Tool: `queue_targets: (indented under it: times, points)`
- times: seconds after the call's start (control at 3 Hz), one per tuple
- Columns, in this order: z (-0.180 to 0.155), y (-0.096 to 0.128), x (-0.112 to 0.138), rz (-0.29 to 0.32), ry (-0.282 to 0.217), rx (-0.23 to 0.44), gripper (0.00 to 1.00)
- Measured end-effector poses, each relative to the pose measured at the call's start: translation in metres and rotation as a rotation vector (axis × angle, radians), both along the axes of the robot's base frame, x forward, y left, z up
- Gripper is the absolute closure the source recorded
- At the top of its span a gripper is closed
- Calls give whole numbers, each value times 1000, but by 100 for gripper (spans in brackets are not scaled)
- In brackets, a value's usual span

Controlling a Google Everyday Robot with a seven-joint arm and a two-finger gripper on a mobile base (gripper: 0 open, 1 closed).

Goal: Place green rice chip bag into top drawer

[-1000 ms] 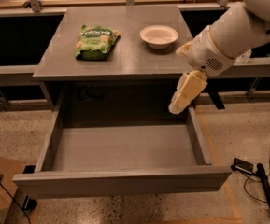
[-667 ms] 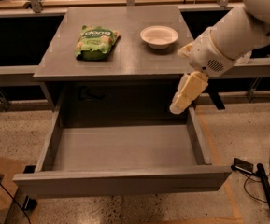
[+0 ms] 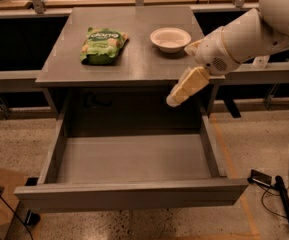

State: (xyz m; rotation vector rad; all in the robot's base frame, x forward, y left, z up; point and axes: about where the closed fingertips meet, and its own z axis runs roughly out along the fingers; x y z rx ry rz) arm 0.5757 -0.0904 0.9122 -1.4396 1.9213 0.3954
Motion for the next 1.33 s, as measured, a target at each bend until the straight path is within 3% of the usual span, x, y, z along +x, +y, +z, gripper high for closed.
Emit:
queue_targets:
  times: [0.67, 1.0, 1.33]
  points:
    - [40, 99, 98, 91, -111, 206, 0]
    - [33, 153, 139, 79, -130, 244, 0]
    - [11, 192, 182, 9, -134, 252, 0]
